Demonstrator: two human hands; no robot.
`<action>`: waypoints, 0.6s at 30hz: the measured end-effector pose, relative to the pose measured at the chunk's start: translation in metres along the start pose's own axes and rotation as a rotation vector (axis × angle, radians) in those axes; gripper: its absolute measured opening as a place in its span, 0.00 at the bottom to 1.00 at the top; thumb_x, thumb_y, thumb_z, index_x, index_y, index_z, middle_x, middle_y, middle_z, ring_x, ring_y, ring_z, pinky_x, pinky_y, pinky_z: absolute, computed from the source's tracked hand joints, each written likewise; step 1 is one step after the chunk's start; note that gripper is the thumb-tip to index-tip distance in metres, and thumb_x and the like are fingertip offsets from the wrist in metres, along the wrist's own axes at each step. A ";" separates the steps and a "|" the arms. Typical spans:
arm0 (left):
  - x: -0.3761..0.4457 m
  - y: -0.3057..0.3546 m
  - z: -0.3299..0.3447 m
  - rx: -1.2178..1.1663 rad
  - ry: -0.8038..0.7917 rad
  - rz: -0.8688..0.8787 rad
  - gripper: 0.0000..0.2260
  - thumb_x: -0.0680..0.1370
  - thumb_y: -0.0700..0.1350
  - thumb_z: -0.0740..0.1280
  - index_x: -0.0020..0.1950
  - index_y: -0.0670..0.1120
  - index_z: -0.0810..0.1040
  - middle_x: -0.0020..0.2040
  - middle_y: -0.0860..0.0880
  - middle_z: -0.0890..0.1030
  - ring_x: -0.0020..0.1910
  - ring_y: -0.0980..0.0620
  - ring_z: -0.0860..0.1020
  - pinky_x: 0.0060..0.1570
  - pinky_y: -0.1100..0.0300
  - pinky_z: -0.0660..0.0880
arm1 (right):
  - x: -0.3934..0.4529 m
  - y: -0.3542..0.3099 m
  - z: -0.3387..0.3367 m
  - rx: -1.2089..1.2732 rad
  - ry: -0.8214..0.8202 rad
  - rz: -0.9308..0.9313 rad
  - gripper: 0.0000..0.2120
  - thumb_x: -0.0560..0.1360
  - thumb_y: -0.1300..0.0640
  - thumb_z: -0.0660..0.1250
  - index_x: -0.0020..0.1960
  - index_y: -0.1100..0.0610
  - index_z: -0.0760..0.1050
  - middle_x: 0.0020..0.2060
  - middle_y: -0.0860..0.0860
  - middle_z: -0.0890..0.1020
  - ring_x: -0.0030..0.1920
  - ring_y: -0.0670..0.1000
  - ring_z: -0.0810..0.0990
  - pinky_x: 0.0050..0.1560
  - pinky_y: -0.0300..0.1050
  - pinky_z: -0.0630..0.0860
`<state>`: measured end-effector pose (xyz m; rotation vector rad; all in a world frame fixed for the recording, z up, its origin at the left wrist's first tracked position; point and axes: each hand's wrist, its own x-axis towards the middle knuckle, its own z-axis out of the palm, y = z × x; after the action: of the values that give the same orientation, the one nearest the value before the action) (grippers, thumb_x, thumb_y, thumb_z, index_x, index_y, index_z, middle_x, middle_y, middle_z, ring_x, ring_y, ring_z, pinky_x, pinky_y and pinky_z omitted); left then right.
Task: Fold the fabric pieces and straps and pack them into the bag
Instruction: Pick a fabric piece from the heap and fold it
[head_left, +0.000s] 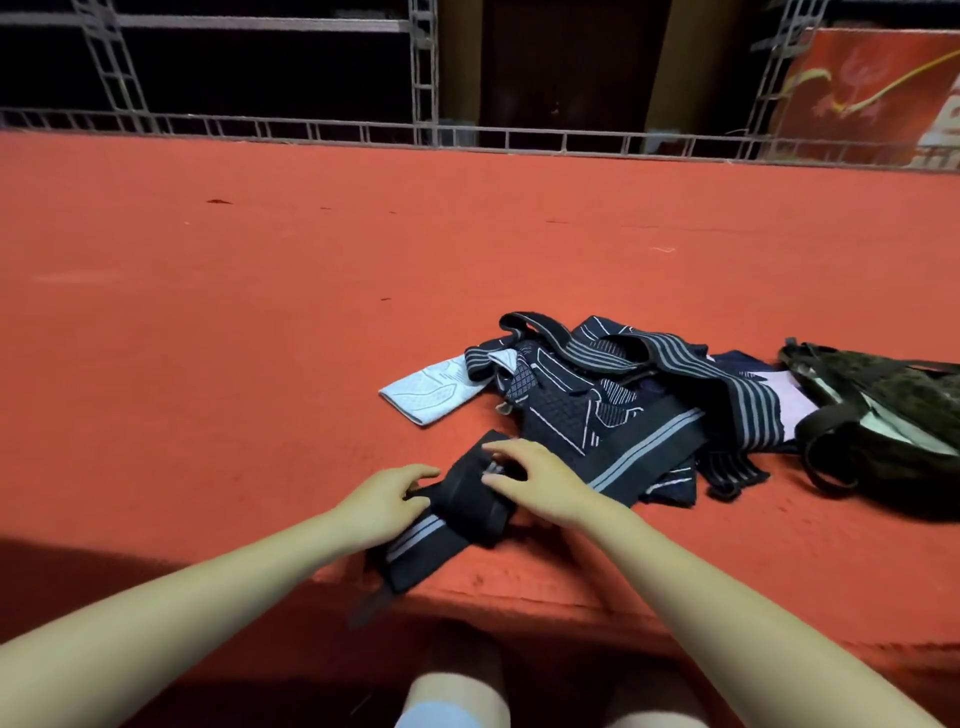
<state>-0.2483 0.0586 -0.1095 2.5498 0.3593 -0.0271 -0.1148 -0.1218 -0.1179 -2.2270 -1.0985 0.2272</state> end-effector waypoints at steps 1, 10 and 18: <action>0.000 -0.005 0.003 -0.037 0.001 -0.016 0.17 0.78 0.41 0.64 0.68 0.48 0.72 0.61 0.48 0.78 0.55 0.53 0.75 0.52 0.67 0.65 | -0.004 0.002 0.007 -0.002 -0.011 -0.001 0.22 0.75 0.50 0.67 0.67 0.52 0.72 0.62 0.50 0.76 0.64 0.50 0.70 0.67 0.44 0.64; 0.004 -0.021 0.012 -0.228 -0.003 -0.083 0.14 0.78 0.37 0.63 0.62 0.47 0.77 0.59 0.53 0.79 0.60 0.55 0.75 0.61 0.65 0.67 | 0.018 0.006 0.004 -0.178 0.067 0.115 0.32 0.71 0.40 0.68 0.72 0.50 0.65 0.69 0.50 0.67 0.72 0.51 0.59 0.72 0.49 0.59; 0.004 0.000 0.011 -0.306 0.144 -0.109 0.16 0.81 0.52 0.56 0.64 0.49 0.75 0.62 0.52 0.77 0.61 0.55 0.73 0.57 0.62 0.65 | 0.024 0.008 0.009 -0.058 0.136 0.262 0.26 0.74 0.47 0.68 0.69 0.51 0.69 0.64 0.51 0.75 0.65 0.51 0.73 0.63 0.44 0.68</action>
<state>-0.2440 0.0533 -0.1190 2.2336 0.5160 0.1601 -0.0982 -0.1031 -0.1271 -2.3975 -0.7494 0.1520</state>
